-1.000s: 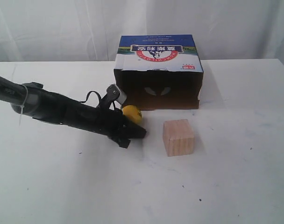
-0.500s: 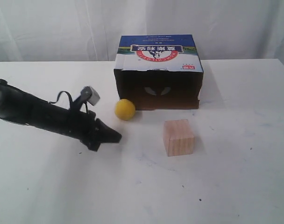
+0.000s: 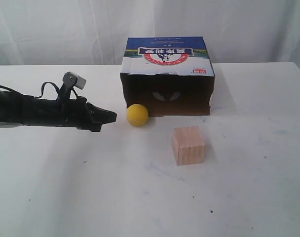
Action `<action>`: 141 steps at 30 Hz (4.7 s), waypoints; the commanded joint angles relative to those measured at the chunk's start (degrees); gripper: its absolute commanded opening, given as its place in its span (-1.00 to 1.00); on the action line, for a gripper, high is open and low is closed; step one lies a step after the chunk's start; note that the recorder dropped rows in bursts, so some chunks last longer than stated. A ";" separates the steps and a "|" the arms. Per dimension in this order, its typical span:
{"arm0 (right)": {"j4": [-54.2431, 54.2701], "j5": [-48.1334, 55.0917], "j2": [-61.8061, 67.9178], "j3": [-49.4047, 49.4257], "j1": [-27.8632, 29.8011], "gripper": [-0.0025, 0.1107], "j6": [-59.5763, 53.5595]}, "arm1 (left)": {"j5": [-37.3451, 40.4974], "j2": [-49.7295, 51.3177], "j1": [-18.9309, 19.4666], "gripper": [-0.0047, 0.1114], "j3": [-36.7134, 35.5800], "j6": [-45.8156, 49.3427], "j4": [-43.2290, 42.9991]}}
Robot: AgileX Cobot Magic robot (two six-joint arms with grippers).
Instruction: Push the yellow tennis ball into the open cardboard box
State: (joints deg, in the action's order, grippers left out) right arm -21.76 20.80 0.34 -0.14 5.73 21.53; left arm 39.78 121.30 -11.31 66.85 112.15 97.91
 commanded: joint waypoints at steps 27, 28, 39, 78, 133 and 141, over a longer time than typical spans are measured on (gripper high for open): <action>-0.20 -0.74 -0.34 0.14 -0.02 -0.96 0.10 | 7.06 8.38 -6.12 -0.92 7.91 8.08 0.21; -0.20 -0.74 -0.34 0.14 -0.02 -0.96 0.10 | 6.92 8.77 -6.12 -0.92 8.63 9.35 1.41; -0.20 -0.73 -0.34 0.14 -0.02 -0.96 0.10 | 12.77 4.71 -4.80 -0.92 15.00 -4.67 -9.56; -0.20 -0.73 -0.34 0.14 -0.02 -0.96 0.10 | -62.52 -58.14 -4.67 -0.92 -29.08 -24.32 -15.58; -0.20 -0.62 -0.34 0.14 -0.02 -0.96 0.10 | -24.90 -102.89 2.13 -0.92 -52.24 -137.04 -120.17; -0.20 -0.63 -0.34 0.14 -0.02 -0.96 0.10 | -22.53 -121.30 6.04 -0.92 -66.85 -137.24 -120.81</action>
State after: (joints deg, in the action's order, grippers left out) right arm -21.76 20.80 0.34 -0.14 5.73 21.53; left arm 16.92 0.66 -5.39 0.41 -25.13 -22.52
